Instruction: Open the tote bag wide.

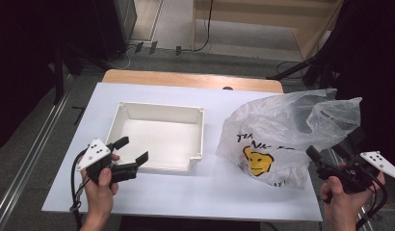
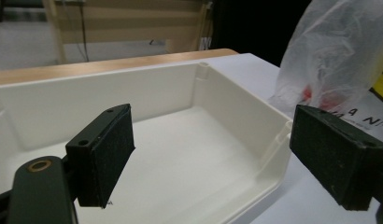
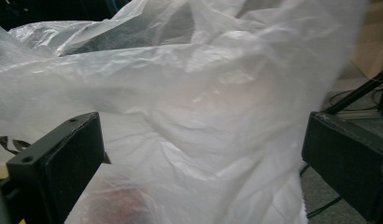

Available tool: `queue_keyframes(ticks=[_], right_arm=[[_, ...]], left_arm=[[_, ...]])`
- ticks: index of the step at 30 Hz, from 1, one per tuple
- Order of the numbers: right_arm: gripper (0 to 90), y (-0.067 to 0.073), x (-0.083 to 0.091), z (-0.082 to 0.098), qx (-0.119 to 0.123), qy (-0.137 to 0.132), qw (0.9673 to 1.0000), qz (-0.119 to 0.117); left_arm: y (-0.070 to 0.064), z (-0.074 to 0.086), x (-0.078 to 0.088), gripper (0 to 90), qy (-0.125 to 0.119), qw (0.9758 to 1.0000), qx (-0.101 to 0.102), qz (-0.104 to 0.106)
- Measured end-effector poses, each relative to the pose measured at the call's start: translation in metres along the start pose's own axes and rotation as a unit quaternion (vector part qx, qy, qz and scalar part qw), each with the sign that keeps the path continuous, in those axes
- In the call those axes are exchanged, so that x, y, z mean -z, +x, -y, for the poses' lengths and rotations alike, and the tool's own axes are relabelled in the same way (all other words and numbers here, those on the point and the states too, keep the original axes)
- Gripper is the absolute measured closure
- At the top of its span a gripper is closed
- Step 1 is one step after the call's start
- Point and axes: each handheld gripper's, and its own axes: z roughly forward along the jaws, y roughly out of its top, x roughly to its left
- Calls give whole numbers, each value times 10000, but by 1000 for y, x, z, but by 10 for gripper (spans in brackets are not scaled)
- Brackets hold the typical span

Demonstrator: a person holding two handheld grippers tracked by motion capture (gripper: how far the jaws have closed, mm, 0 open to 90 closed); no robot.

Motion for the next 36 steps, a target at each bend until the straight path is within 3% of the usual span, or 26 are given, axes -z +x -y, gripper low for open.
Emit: queue_keyframes(ticks=[4, 5, 6, 8, 9, 10, 11, 12, 13, 14, 19, 22, 24, 28, 32, 33, 36], right_arm=[[0, 6, -10, -8, 43, 33, 9995, -296], [130, 10, -14, -13, 127, 0, 9983, -567], [130, 10, -14, -13, 127, 0, 9983, -567], [293, 16, -17, -18, 234, -38, 9966, -790], [446, 23, -19, -20, 380, -39, 9951, -908], [446, 23, -19, -20, 380, -39, 9951, -908], [569, 30, -22, -20, 550, -55, 9939, -959], [569, 30, -22, -20, 550, -55, 9939, -959], [681, 33, -25, -18, 554, 3, 9922, -1118], [681, 33, -25, -18, 554, 3, 9922, -1118], [871, 36, -30, -12, 466, 40, 9911, -1247], [893, 36, -30, -10, 468, 43, 9907, -1279], [900, 36, -30, -7, 472, 41, 9899, -1333], [900, 36, -31, -5, 493, 74, 9892, -1375], [900, 34, -31, -4, 511, 66, 9893, -1362], [900, 32, -30, -4, 497, 59, 9897, -1340], [900, 28, -29, -4, 461, 63, 9901, -1323]], left_arm=[[-14, -12, -21, 142, 66, 9996, -141, 224], [-17, -15, -25, 142, 98, 9995, -177, 254], [-20, -18, -31, 142, 117, 9993, -198, 304], [-27, -23, -42, 142, 176, 9986, -257, 419], [-32, -26, -49, 142, 177, 9983, -260, 491], [-35, -27, -52, 142, 178, 9980, -273, 550], [-40, -29, -58, 142, 193, 9974, -299, 621], [-45, -30, -63, 142, 202, 9970, -333, 673], [-50, -31, -68, 142, 214, 9965, -369, 716], [-53, -32, -71, 142, 237, 9960, -412, 756], [-75, -43, -89, 142, 129, 9933, -534, 1018], [-81, -47, -93, 144, 61, 9928, -590, 1040], [-90, -51, -99, 144, -23, 9910, -631, 1184], [-97, -56, -105, 168, -68, 9906, -673, 1188], [-106, -57, -112, 486, -197, 9908, -637, 1176], [-109, -56, -114, 641, -191, 9905, -659, 1191], [-113, -51, -121, 807, -22, 9893, -712, 1270]])
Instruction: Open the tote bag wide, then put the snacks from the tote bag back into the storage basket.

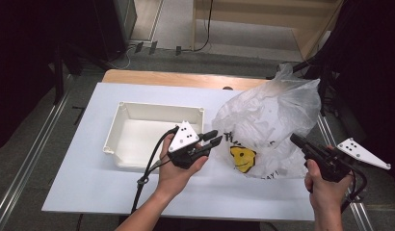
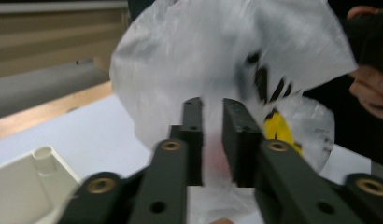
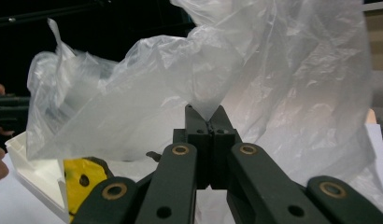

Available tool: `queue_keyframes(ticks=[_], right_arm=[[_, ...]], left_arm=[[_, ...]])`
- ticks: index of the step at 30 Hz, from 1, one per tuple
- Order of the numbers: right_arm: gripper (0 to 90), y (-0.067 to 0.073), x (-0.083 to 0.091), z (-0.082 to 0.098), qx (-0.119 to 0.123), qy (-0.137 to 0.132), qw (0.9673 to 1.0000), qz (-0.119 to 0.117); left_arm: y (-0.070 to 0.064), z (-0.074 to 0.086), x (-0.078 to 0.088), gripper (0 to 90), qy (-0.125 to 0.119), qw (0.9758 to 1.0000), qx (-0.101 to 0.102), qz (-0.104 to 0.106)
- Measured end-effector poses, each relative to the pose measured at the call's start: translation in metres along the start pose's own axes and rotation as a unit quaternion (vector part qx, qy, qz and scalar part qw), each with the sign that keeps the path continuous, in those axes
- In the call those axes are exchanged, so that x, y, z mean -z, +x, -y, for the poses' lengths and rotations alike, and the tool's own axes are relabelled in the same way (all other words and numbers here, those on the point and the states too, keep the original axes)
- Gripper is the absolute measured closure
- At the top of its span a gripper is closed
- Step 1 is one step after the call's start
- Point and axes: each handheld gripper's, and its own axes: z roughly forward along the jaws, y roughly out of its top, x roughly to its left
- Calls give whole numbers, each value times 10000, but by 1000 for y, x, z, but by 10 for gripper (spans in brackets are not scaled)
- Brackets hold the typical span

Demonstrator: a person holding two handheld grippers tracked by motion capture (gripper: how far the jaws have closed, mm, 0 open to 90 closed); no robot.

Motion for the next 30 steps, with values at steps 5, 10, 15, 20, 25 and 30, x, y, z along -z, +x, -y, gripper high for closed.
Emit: queue_keyframes(ticks=[5, 10, 15, 20, 25, 30], right_arm=[[900, -4, 1, 3, 19, 12, 10000, 68], [900, -7, 0, 7, -23, 75, 9999, 124], [900, -8, -6, 15, -9, 242, 9996, 135], [900, -7, -9, 19, 1, 321, 9994, 120], [900, -6, -12, 23, -9, 393, 9992, 96], [900, -3, -17, 28, 113, 536, 9985, 43]], left_arm=[[1, 12, -12, 900, 296, 9991, 240, 172], [-1, 23, -23, 900, 600, 9975, 298, 211], [-1, 32, -22, 801, 517, 9973, 444, 275], [-3, 21, -11, 417, 90, 9995, 273, 110], [-2, 2, -3, 176, -274, 9994, 198, 67], [-10, -14, -15, 135, -227, 9996, 180, -71]])
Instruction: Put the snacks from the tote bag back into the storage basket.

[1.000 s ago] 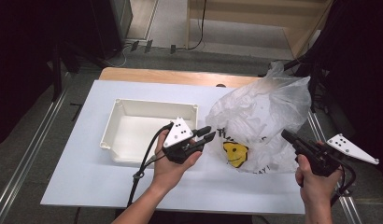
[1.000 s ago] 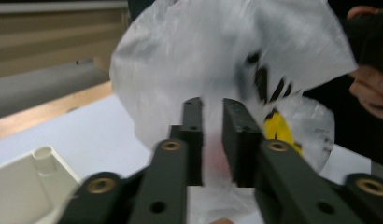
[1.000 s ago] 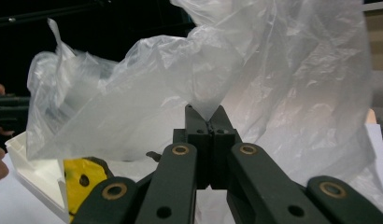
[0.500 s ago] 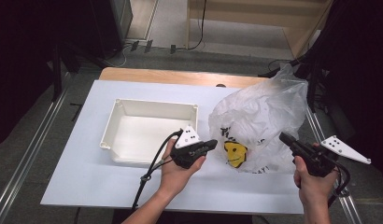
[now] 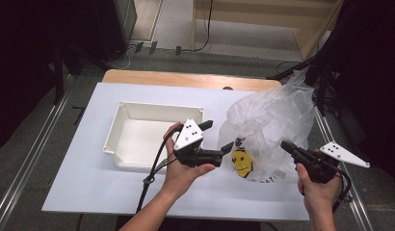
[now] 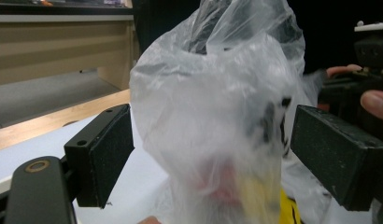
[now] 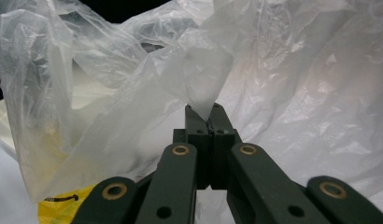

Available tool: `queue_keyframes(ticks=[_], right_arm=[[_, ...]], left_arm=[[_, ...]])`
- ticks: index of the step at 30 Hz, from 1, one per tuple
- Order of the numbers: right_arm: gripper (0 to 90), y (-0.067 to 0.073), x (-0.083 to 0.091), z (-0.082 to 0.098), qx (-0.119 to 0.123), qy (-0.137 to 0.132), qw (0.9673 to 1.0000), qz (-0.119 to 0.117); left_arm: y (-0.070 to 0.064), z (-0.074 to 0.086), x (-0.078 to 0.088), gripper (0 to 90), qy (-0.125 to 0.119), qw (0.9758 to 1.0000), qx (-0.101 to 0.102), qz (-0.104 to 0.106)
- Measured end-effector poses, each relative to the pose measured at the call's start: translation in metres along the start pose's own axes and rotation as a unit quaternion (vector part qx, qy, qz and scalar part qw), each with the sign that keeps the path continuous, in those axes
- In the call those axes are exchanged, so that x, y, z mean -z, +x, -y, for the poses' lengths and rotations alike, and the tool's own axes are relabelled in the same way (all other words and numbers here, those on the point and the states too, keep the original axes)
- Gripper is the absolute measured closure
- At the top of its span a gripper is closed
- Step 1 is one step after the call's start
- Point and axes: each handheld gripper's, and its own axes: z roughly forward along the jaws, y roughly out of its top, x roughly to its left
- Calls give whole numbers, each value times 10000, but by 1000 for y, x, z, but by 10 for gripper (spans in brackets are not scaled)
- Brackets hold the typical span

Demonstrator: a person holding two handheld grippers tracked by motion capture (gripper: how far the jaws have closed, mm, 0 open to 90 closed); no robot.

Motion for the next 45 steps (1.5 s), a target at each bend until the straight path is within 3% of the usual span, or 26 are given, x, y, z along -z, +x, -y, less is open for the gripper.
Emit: queue_keyframes(ticks=[1, 4, 5, 6, 8, 10, 13, 14, 20, 21, 22, 24, 26, 30, 31, 32, 33, 34, 36, 37, 38, 39, 40, 41, 42, 45], right_arm=[[900, 2, -3, 3, 91, 84, 9999, -59], [900, 4, -5, 5, 124, 157, 9997, -105], [900, 6, -8, 8, 205, 270, 9993, -142], [900, 6, -8, 8, 205, 270, 9993, -142], [900, 6, -10, 11, 240, 365, 9989, -150], [900, 6, -12, 14, 263, 433, 9986, -148], [900, 2, -15, 20, 204, 531, 9983, -131], [900, 2, -15, 20, 204, 531, 9983, -131], [900, -6, -22, 31, 91, 738, 9972, -50], [900, -7, -25, 34, 38, 825, 9966, -25], [900, -7, -26, 36, 26, 868, 9962, -5], [900, -8, -28, 38, 13, 914, 9958, 14], [900, -12, -34, 45, -89, 1091, 9939, 125], [900, -18, -42, 53, -258, 1267, 9912, 290], [900, -19, -46, 56, -352, 1354, 9896, 336], [900, -22, -54, 63, -413, 1606, 9852, 433], [900, -24, -58, 67, -413, 1733, 9828, 479], [900, -24, -58, 67, -413, 1733, 9828, 479], [900, -26, -67, 74, -411, 1988, 9768, 677], [900, -27, -68, 75, -439, 2025, 9758, 700], [861, -27, -69, 75, -444, 1993, 9764, 698], [721, -28, -66, 73, -478, 1819, 9796, 713], [721, -28, -66, 73, -478, 1819, 9796, 713], [633, -28, -62, 71, -483, 1687, 9820, 702], [533, -26, -55, 67, -415, 1514, 9852, 693], [380, -21, -33, 52, -158, 1066, 9920, 665]], left_arm=[[-2, -2, -7, 135, 88, 9999, -18, 105], [-4, 0, -14, 154, 160, 9997, -20, 161], [-5, 2, -18, 234, 251, 9996, 41, 138], [-6, 4, -21, 234, 315, 9994, 76, 127], [-7, 10, -27, 482, 526, 9985, 81, 81], [-8, 16, -30, 649, 642, 9979, 85, 81], [-7, 33, -36, 840, 969, 9947, 304, 147], [-7, 33, -36, 856, 969, 9947, 304, 147], [-19, 69, -44, 887, 1356, 9895, 447, -239], [-24, 79, -48, 891, 1495, 9874, 384, -360], [-24, 79, -48, 892, 1495, 9874, 384, -360], [-27, 89, -52, 893, 1652, 9845, 306, -497], [-29, 100, -57, 893, 1830, 9807, 218, -655], [-29, 109, -61, 892, 1906, 9789, 247, -694], [-29, 111, -62, 892, 1957, 9777, 237, -722], [-28, 114, -64, 892, 2002, 9767, 197, -747], [-28, 119, -67, 892, 2117, 9737, 177, -821], [-28, 119, -67, 891, 2117, 9737, 177, -821], [-31, 120, -68, 891, 2187, 9712, 57, -940], [-31, 120, -69, 889, 2234, 9702, 30, -941], [-32, 120, -69, 886, 2231, 9700, 6, -969], [-32, 121, -70, 882, 2226, 9698, 7, -996], [-32, 121, -70, 877, 2226, 9698, 7, -996], [-32, 121, -69, 877, 2229, 9698, 42, -989], [-31, 121, -69, 873, 2223, 9701, 61, -977], [-29, 121, -68, 869, 2165, 9718, 129, -922]])
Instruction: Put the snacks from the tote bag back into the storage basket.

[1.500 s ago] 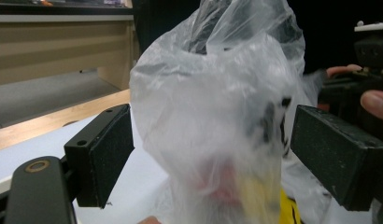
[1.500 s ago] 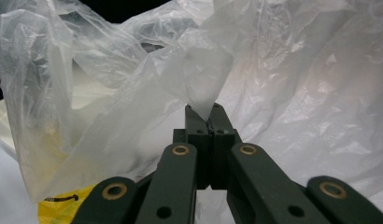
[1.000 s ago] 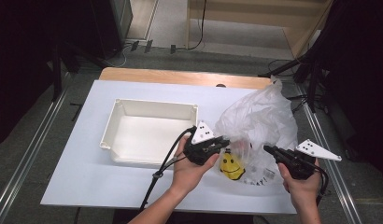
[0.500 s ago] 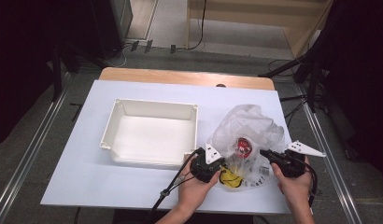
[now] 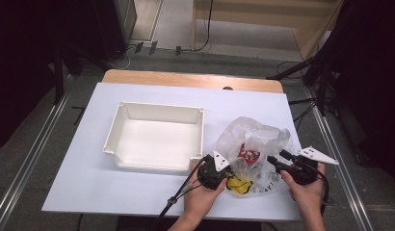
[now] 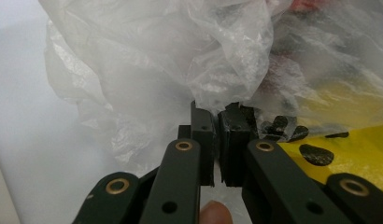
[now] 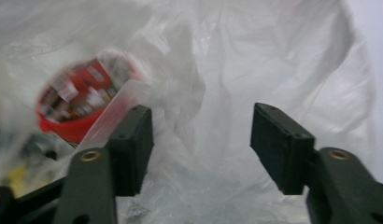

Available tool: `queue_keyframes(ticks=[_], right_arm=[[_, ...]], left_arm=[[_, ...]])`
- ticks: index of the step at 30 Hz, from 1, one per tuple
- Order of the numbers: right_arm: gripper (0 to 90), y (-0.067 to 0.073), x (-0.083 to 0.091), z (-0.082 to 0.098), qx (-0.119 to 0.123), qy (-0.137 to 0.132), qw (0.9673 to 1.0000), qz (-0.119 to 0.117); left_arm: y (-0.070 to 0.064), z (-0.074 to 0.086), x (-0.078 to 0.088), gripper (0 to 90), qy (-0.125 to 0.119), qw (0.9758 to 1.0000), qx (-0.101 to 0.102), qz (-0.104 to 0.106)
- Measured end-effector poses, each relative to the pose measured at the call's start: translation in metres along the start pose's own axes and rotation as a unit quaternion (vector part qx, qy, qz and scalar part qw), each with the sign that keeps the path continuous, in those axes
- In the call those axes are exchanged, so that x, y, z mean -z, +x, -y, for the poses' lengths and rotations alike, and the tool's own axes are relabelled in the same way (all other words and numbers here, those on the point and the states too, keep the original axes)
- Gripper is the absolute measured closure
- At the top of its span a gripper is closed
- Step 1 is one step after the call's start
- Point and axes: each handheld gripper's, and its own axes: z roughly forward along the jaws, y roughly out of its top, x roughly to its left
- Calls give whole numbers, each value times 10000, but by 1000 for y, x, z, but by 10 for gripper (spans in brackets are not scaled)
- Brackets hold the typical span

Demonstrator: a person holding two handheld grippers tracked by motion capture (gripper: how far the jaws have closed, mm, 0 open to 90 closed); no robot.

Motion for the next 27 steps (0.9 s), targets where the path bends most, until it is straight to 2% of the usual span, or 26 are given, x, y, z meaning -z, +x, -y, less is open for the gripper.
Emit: queue_keyframes(ticks=[1, 2, 3, 4, 7, 8, 10, 13, 14, 16, 17, 18, 19, 20, 21, 23, 24, 25, 26, 27], right_arm=[[358, 1, 7, -3, -26, -137, 9999, -25], [358, 1, 7, -3, -26, -137, 9999, -25], [313, 3, 21, -13, -4, -392, 9992, -61], [313, 3, 21, -13, -4, -392, 9992, -61], [237, 11, 41, -30, 191, -720, 9972, -62], [237, 11, 41, -30, 191, -720, 9972, -62], [205, 19, 50, -42, 276, -861, 9959, -63], [172, 32, 61, -61, 357, -1052, 9935, -254], [169, 39, 64, -70, 463, -1122, 9924, -216], [173, 47, 66, -84, 505, -1232, 9909, -193], [206, 51, 63, -93, 491, -1322, 9898, -228], [349, 56, 53, -103, 565, -1357, 9887, -292], [349, 56, 53, -103, 565, -1357, 9887, -292], [533, 60, 38, -109, 727, -1253, 9886, -410], [533, 60, 38, -109, 727, -1253, 9886, -410], [674, 58, 17, -110, 808, -970, 9913, -364], [763, 55, 9, -109, 765, -841, 9931, -295], [860, 43, -10, -105, 611, -538, 9960, -359], [900, 26, -32, -95, 365, -228, 9987, -285], [900, 26, -32, -95, 365, -228, 9987, -285]], left_arm=[[0, 0, 0, 868, 0, 10000, 0, 0], [0, 0, 0, 868, -19, 10000, 27, 11], [1, 0, 1, 866, -34, 10000, 35, 42], [2, 0, 1, 866, -42, 10000, 58, 62], [3, 1, 2, 863, -100, 9998, 144, 108], [4, 1, 2, 863, -136, 9997, 174, 127], [4, 1, 3, 861, -181, 9995, 195, 143], [5, 1, 3, 858, -162, 9995, 190, 197], [5, 1, 3, 856, -188, 9994, 222, 199], [5, 1, 2, 853, -185, 9994, 217, 202], [5, 1, 3, 853, -174, 9994, 200, 201], [5, 1, 3, 855, -179, 9995, 197, 195], [5, 1, 3, 855, -190, 9994, 207, 193], [5, 1, 3, 859, -181, 9995, 197, 194], [5, 1, 3, 860, -181, 9995, 197, 194], [5, 1, 3, 861, -188, 9994, 201, 189], [4, 2, 3, 863, -198, 9994, 212, 186], [5, 2, 3, 865, -192, 9995, 200, 178], [5, 2, 4, 869, -175, 9995, 188, 174], [5, 2, 3, 869, -188, 9995, 204, 180]])
